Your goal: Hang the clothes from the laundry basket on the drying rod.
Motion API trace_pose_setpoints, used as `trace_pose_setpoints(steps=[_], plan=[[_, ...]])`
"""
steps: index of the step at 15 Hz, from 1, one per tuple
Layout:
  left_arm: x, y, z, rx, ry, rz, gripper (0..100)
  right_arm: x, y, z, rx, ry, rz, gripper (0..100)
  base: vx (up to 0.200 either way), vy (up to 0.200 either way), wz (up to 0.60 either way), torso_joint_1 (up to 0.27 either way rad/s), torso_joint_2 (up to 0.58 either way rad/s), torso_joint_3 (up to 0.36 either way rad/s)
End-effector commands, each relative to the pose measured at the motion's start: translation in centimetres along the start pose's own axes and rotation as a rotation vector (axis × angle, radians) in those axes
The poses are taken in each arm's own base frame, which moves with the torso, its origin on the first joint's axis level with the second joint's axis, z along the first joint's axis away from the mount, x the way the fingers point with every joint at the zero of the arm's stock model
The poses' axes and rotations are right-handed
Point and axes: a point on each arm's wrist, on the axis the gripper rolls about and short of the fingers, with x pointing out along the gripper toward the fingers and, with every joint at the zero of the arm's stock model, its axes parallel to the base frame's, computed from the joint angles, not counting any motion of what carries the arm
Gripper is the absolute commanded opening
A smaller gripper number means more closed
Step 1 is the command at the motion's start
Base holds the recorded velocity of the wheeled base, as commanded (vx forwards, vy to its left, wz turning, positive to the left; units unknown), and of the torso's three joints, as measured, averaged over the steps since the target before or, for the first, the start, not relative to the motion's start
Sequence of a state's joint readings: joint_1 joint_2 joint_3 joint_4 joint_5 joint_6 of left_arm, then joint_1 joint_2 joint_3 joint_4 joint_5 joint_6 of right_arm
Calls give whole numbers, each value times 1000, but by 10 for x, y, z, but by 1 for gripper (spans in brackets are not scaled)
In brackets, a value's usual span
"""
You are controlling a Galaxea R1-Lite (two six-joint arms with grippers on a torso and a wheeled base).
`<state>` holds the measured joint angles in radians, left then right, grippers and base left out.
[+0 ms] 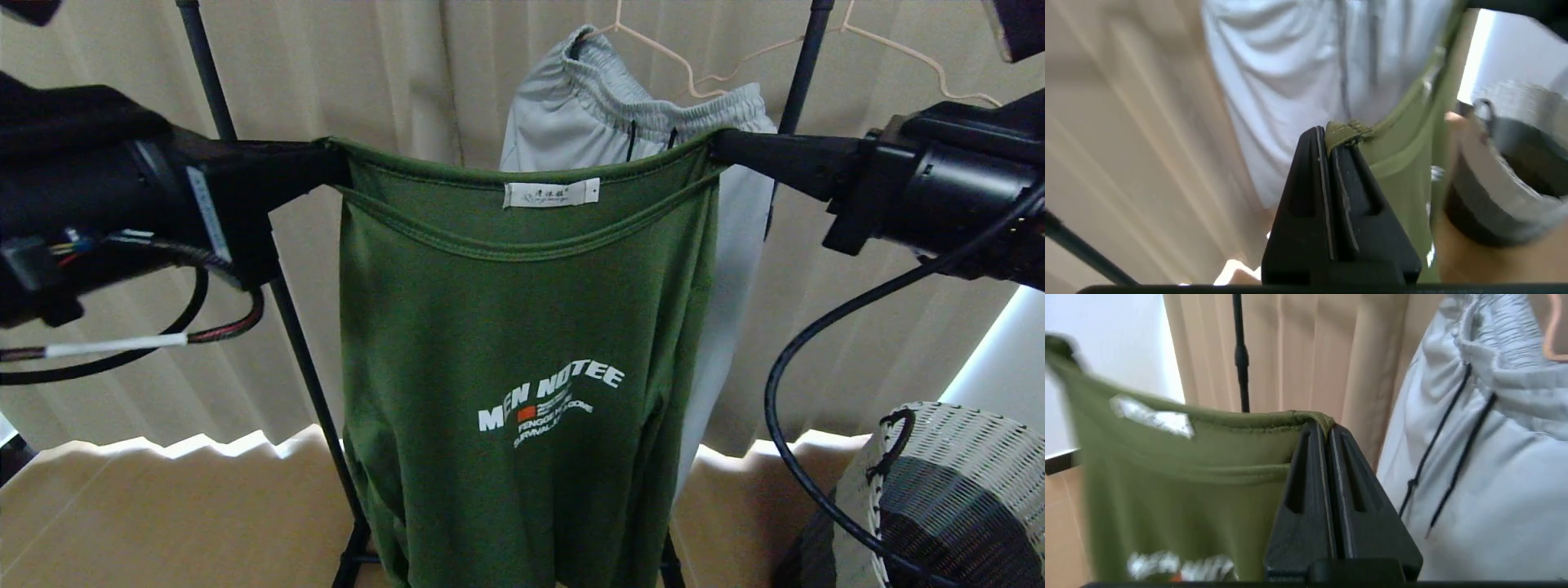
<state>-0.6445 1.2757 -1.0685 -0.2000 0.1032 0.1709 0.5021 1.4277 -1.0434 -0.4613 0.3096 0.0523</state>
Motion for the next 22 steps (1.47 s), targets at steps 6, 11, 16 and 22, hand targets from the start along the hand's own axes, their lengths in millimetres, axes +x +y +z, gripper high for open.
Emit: trace_pose_setpoints(steps=[6,11,16,22], plan=[[28,0,-14,-16,67,12,0,-32,10,2,-4,-7,0,0,0,0,0,0,0,0],[25,0,-10,-13,51,13,0,-33,10,3,-4,-11,2,0,0,0,0,0,0,0],[23,-8,-4,-17,29,-25,0,-34,11,3,-4,-11,6,0,0,0,0,0,0,0],[37,-12,-12,-17,66,-34,0,-27,11,-2,2,7,15,0,0,0,0,0,0,0]])
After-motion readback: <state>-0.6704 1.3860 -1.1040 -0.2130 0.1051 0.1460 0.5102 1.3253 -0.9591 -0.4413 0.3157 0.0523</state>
